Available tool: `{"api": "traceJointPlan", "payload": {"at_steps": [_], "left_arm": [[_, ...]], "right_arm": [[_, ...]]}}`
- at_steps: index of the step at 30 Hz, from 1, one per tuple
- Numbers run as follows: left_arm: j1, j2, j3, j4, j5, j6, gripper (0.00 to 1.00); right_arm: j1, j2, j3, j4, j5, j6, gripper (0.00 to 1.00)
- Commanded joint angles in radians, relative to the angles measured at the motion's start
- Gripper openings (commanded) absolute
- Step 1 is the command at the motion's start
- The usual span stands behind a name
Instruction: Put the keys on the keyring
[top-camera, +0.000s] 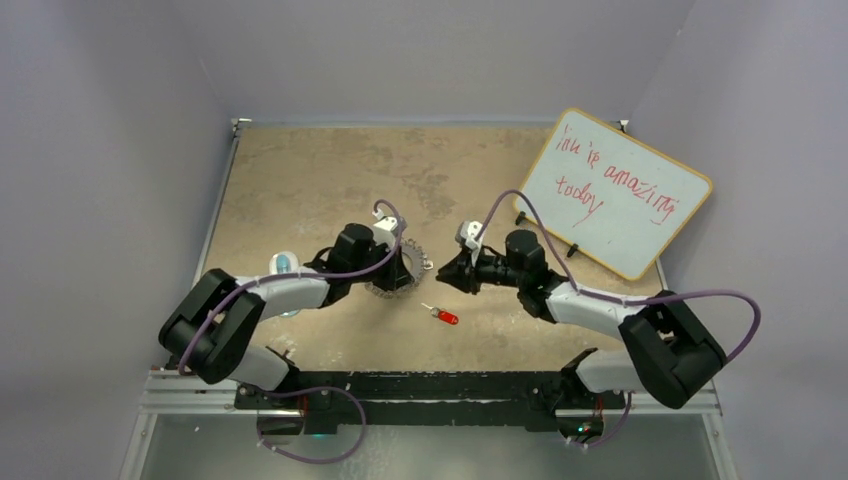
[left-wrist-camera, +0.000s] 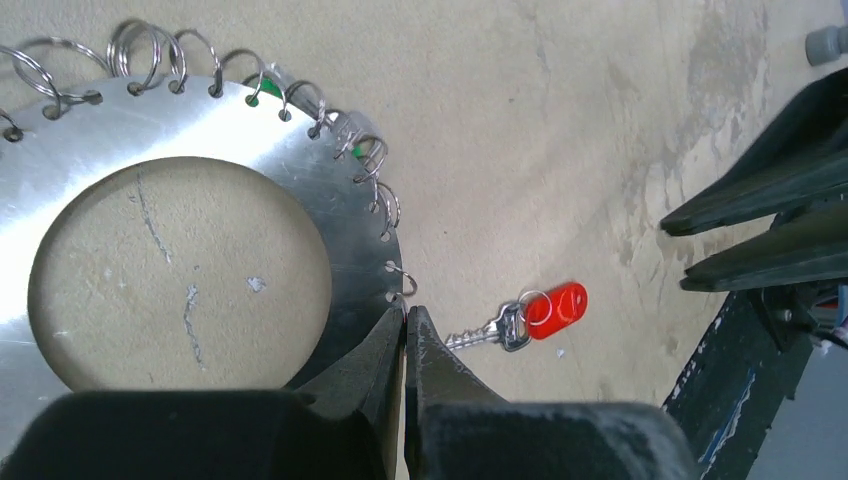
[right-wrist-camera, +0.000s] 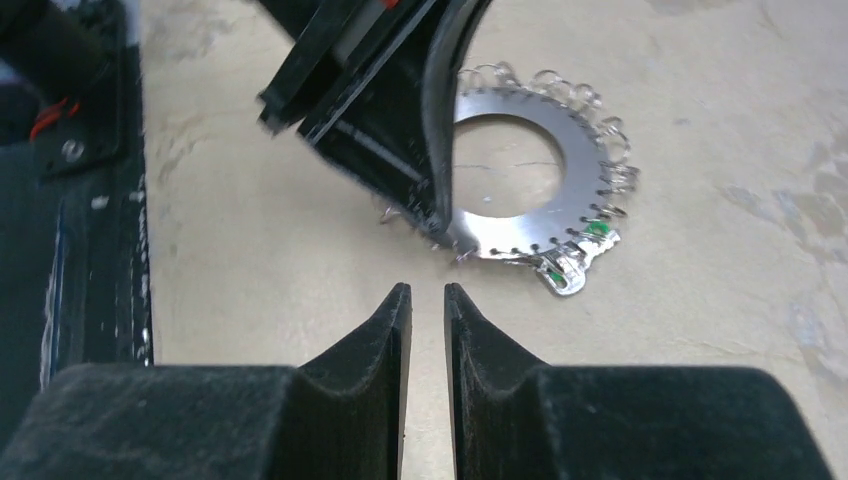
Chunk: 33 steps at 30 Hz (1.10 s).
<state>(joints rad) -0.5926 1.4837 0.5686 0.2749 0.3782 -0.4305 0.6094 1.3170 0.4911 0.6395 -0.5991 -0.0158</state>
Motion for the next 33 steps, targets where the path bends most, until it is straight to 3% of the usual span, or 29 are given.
{"api": "traceJointPlan", "payload": {"at_steps": [1,7,11,20,33], "left_arm": [[-0.006,-0.102,-0.031,0.025,0.036,0.114,0.00],[-0.006,-0.183,-0.079,0.041,0.041,0.147,0.00],[-0.007,-0.224,-0.093,0.033,0.056,0.155,0.00],[-0.007,-0.327,-0.119,0.022,0.115,0.231,0.00],[-0.008,-0.392,-0.129,-0.012,0.124,0.308,0.00]], "right_arm": [[0.005,-0.026,-0.102,0.320,-0.218,-0.186,0.21],[0.009,0.029,-0.138,0.512,-0.320,-0.255,0.22],[0.014,0.081,-0.105,0.537,-0.386,-0.274,0.30],[0.055,0.173,-0.024,0.505,-0.362,-0.332,0.42],[0.077,0.306,0.131,0.354,-0.293,-0.349,0.40]]}}
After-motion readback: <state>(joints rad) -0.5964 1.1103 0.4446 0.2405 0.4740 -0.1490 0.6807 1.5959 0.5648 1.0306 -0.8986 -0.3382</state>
